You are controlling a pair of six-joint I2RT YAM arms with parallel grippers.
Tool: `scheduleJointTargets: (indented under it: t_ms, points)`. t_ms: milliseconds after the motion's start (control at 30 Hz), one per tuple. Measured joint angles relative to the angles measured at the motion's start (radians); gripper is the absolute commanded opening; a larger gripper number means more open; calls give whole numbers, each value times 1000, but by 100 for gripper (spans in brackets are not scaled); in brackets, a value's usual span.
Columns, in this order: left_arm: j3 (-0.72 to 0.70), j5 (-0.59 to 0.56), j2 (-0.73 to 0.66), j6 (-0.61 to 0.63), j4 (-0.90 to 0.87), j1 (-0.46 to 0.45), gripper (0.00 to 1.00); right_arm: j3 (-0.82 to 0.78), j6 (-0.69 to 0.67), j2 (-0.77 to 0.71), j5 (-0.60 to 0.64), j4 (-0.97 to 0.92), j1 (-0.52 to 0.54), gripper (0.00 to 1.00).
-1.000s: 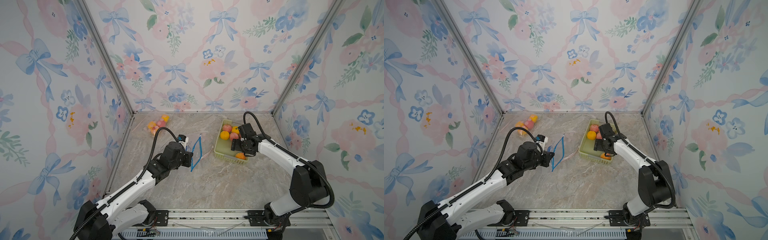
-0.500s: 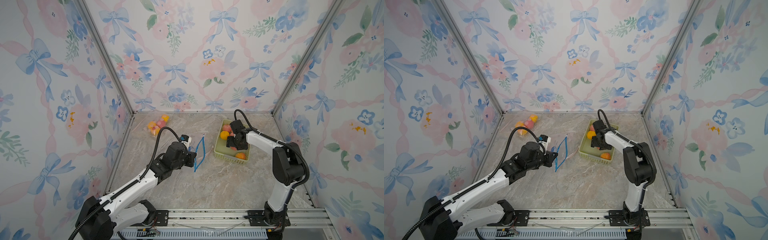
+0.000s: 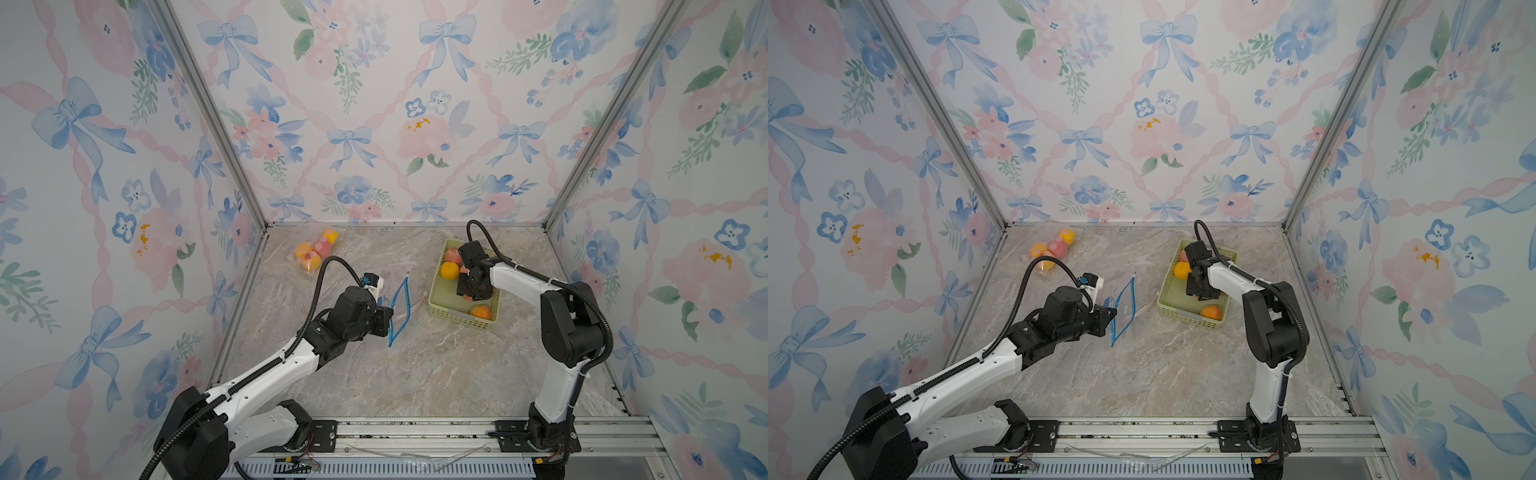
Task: Place the peach in a zip-top bag and seal the zipper
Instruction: Pick up the peach from the basket, then place the peach in the zipper food storage bag.
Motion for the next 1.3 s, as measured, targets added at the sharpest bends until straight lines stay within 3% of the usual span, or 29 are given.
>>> scheduleJointTargets:
  t_ms: [267,467,600,867,1300]
  points:
    - [-1,0,0,0,2,0,0,-108,11,-237,-50,3,59,49]
    - [-1,0,0,0,2,-6,0,-175,63,-508,-113,93,243,49]
    - [-1,0,0,0,2,-6,0,-258,108,-612,-160,217,383,49]
    - [21,25,0,0,2,-6,0,-350,150,-585,-206,444,566,48]
    - [34,42,-36,-34,-16,-2,0,-491,237,-551,-157,637,584,48]
